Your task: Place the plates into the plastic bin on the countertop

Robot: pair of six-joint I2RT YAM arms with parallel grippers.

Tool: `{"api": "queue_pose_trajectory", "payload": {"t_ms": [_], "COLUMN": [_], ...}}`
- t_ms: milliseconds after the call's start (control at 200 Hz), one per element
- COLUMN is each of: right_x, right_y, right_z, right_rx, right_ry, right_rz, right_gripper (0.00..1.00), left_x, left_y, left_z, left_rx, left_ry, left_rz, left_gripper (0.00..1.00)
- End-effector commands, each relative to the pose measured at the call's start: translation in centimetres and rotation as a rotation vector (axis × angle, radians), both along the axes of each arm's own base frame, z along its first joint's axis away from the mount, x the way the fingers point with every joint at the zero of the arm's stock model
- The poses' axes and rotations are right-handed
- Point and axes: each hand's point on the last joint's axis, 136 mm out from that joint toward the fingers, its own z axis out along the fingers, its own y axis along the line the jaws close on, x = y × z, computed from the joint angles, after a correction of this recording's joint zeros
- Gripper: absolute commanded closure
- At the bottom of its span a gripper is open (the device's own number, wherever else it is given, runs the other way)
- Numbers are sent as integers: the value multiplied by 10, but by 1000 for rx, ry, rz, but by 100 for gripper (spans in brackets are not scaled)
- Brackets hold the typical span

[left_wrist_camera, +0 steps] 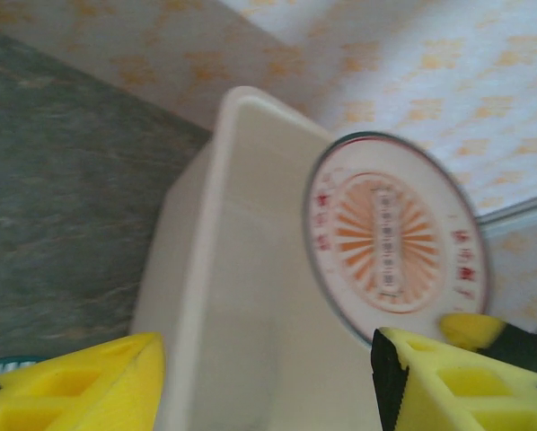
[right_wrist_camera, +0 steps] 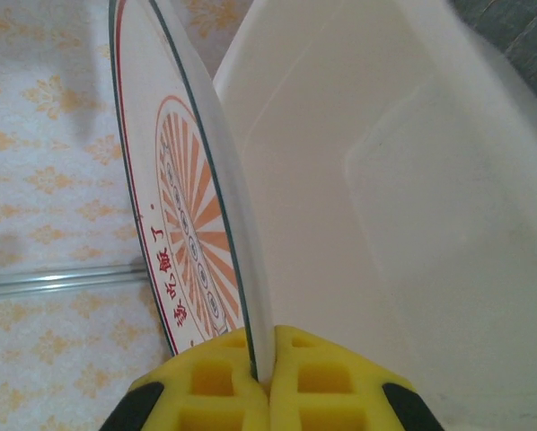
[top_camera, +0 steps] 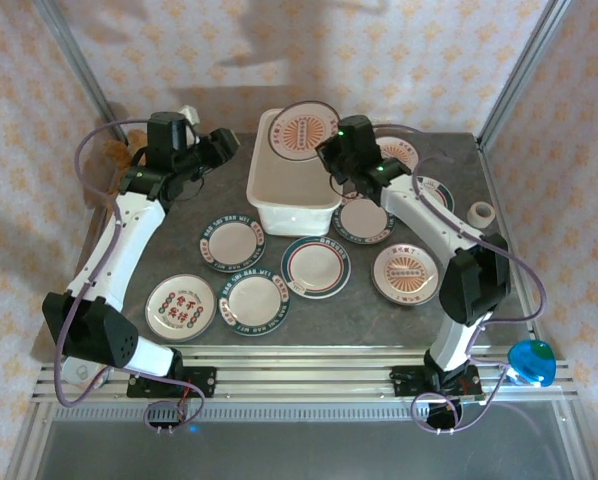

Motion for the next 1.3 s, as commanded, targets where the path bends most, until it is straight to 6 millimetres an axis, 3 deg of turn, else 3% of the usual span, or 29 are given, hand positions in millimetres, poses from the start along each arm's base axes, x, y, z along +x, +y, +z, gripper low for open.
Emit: {"api": "queue_pose_trajectory", "payload": {"t_ms": [0, 125, 340, 631, 766, 896, 1086, 1291], "right_x": [3, -1, 11, 12, 24, 42, 52, 69], "right_y": [-3, 9, 23, 17, 23, 44, 60, 87], "right_z": [4, 5, -20, -41, -43, -51, -68, -79], "right_rx": [-38, -96, -171, -196, -222, -245, -290, -208], "right_ry": [15, 4, 97, 112, 89, 82, 99, 85], "right_rz": [-150, -233, -311, -434, -437, -360, -277, -127], "right_gripper": [100, 100, 100, 100, 100, 100, 100, 100], "left_x": [-5, -2, -3, -1, -2, -2, 0, -3], "left_y": [-3, -4, 2, -12, -20, -23, -25, -32], "left_z": [-35, -59, -98, -111, -122, -127, -129, -136], "left_rx": [54, 76, 74, 25, 4, -4, -18, -25], "left_ry": [87, 131, 204, 195, 214, 215, 201, 213], "left_rz": [-77, -108, -142, -220, -258, -272, -273, -300], "left_gripper": [37, 37, 36, 35, 35, 35, 34, 34]}}
